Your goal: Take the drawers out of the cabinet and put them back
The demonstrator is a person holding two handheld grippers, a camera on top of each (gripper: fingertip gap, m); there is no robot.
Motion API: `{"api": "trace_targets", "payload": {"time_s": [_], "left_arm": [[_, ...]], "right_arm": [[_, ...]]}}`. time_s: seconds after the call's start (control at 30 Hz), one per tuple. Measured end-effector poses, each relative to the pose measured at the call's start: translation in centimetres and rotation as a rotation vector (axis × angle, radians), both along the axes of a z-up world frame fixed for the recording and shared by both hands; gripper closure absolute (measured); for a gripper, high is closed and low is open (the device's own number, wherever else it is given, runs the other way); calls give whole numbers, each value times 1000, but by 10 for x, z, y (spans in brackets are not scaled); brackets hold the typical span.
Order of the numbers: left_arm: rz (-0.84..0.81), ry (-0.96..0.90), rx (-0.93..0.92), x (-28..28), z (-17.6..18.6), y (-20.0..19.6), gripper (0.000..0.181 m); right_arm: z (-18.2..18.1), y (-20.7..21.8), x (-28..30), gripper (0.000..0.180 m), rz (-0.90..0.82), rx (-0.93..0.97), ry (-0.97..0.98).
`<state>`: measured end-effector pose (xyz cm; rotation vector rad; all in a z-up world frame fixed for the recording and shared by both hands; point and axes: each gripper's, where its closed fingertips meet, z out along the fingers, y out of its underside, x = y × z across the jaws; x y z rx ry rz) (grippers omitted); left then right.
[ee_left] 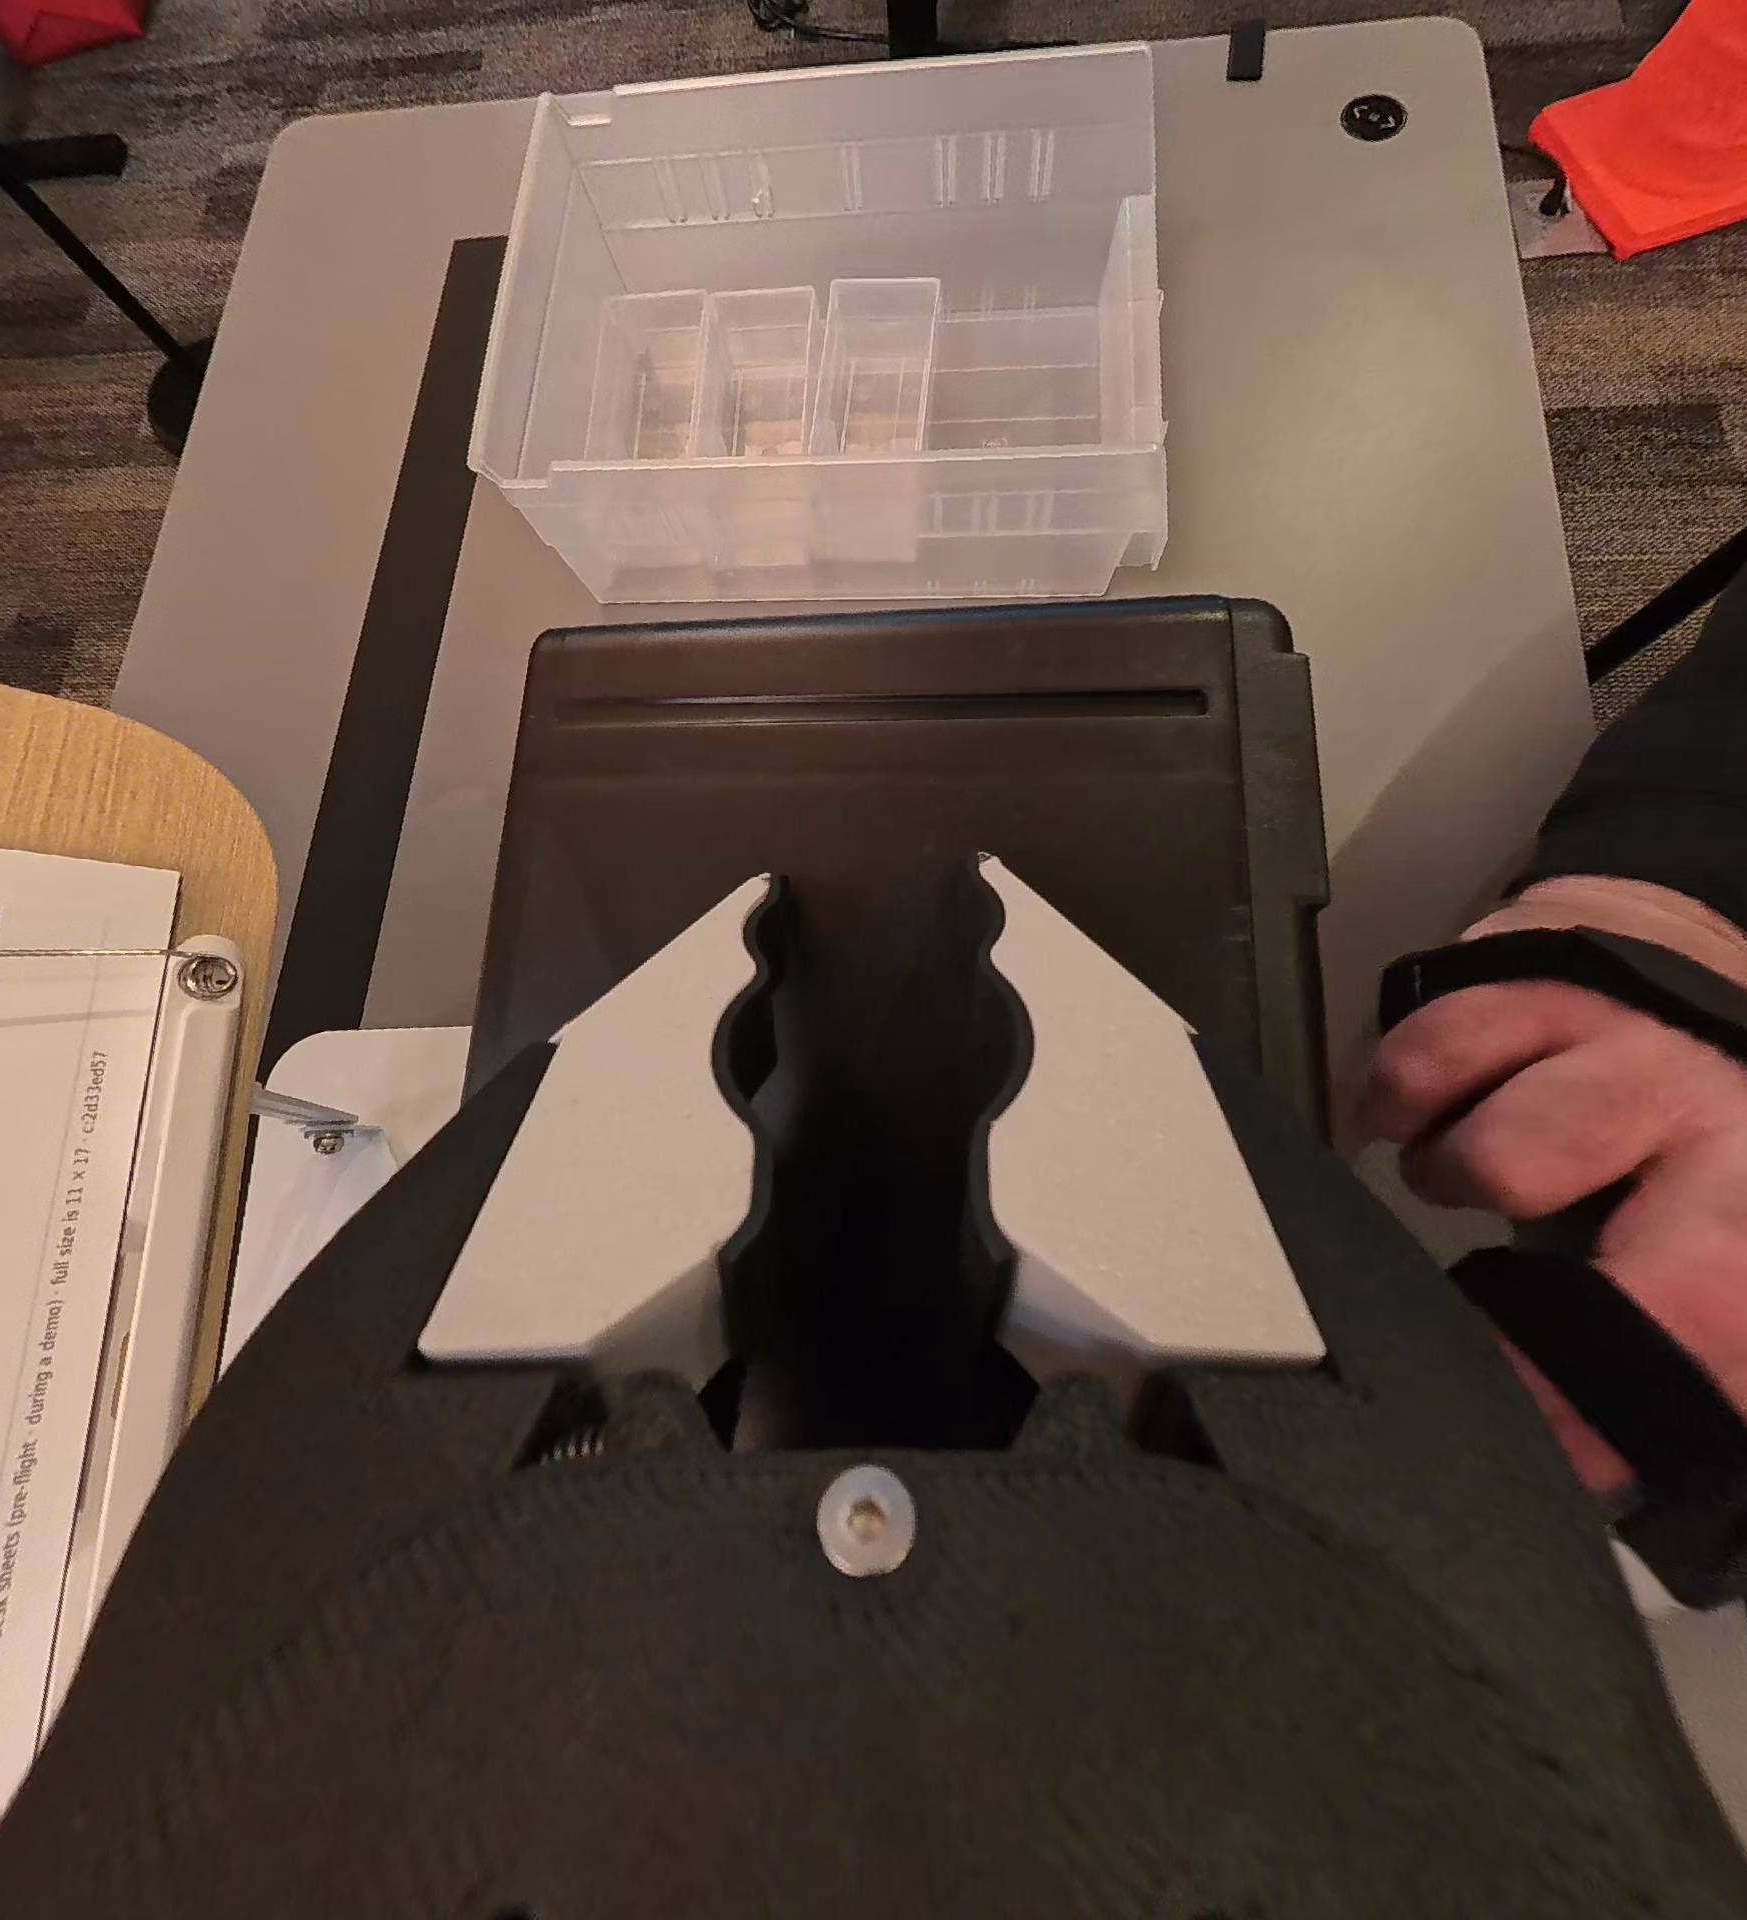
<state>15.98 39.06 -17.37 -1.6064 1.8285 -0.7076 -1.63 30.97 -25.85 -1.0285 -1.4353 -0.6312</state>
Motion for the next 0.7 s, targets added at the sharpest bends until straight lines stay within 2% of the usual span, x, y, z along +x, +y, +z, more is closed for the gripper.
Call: {"api": "trace_targets", "payload": {"time_s": [0.17, 0.37, 0.57, 0.7], "left_arm": [[-2, -1, 3, 0, 0, 0, 148], [-1, 0, 1, 0, 0, 0, 148], [0, 0, -2, 0, 0, 0, 148], [0, 0, -1, 0, 0, 0, 148]], "right_arm": [[12, 16, 7, 149, -24, 23, 2], [17, 35, 3, 158, -32, 91, -5], [18, 33, 2, 168, 28, 116, -34], [17, 19, 2, 169, 38, 95, -44]]}}
